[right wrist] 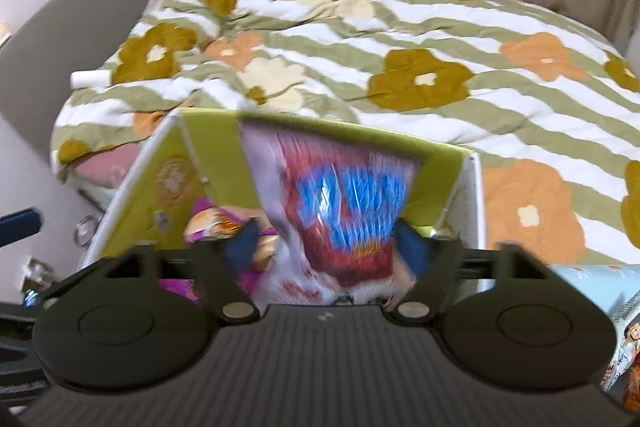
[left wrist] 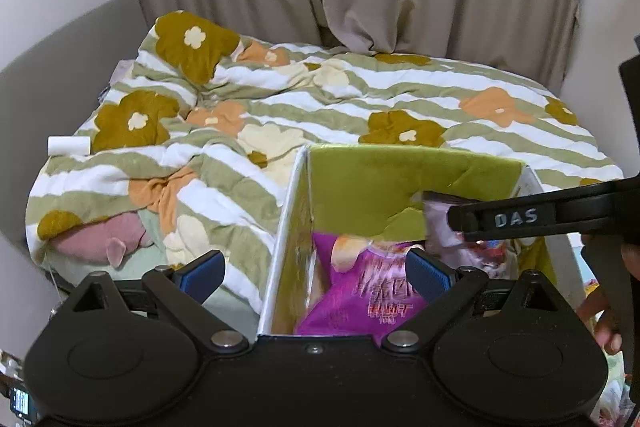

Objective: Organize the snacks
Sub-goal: 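Carry both bags into the yellow box and open both grippers, then grasp blue Oishi bag with left gripper while right gripper grasps yellow chips bag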

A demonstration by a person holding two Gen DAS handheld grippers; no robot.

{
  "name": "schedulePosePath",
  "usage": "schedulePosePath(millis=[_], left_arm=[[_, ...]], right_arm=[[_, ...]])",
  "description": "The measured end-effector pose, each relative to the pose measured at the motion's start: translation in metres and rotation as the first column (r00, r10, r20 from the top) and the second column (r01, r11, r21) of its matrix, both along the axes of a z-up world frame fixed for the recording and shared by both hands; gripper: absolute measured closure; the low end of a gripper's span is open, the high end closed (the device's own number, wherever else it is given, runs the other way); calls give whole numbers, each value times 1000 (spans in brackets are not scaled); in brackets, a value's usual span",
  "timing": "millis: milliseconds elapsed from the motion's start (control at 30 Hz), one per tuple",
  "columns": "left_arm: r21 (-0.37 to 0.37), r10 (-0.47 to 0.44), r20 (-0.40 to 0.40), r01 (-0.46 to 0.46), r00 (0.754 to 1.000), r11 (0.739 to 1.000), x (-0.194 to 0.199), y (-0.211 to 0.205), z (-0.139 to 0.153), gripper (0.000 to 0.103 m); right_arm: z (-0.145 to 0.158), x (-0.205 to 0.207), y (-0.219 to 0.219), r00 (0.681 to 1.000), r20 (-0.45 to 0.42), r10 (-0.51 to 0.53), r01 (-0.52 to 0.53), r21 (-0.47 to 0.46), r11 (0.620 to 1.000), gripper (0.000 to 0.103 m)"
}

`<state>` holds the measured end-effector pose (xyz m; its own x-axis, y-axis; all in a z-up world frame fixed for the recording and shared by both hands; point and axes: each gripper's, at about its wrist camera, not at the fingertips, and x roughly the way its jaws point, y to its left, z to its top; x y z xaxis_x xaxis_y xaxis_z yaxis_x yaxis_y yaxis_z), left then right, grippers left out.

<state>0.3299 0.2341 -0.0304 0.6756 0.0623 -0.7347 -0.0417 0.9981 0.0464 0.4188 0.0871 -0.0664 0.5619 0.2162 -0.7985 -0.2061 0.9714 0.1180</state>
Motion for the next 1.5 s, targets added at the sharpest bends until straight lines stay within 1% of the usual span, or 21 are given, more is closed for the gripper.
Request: schedulePosePath(millis=[100,167,300,433,533,767,900,1000,1100,1233,1400,1500], left_arm=[[-2,14,-3,-14,1000,1000,-2,0,-3,4],[-5,19,-2,-19,1000,1000,-4,1,-3,4],[1,18,-3,-18,1000,1000,-6,0,0,4],[-10,14,20,-14,1000,1000,-13,2,11,4],[-7,9,39,-8,999,1000,-22,3,19,4],[-14,-17,73,18,997,1000,-38,3,39,4],[-25,-42,86,44,995,999,-47,-3,47,4],[-25,-61,97,64,993,998,-56,-12,51,4],[-17,-95,98,97,991,995,-67,-27,55,4],[1,-128,111,129,986,992,-87,-53,58,3],[-15,-161,109,164,981,986,-114,-97,55,2],[-16,-181,94,183,979,983,-128,-129,49,2]], right_arm=[[-5,-2,-9,1000,3,-24,24,16,1000,0],[-6,-5,-12,999,25,-38,37,20,999,0],[0,-12,-17,998,44,-43,43,10,999,0],[15,-23,-20,996,70,-48,47,14,999,0],[27,-32,-21,996,71,-48,47,24,999,0],[61,-67,-24,991,117,-71,69,21,997,0],[78,-89,-35,985,139,-103,96,56,994,0],[90,-107,-46,979,169,-115,108,54,993,0],[98,-125,-62,973,192,-131,126,41,991,0],[106,-150,-97,965,204,-168,158,66,985,0],[104,-186,-153,954,210,-213,212,27,977,0],[100,-205,-192,953,198,-231,230,25,973,0]])
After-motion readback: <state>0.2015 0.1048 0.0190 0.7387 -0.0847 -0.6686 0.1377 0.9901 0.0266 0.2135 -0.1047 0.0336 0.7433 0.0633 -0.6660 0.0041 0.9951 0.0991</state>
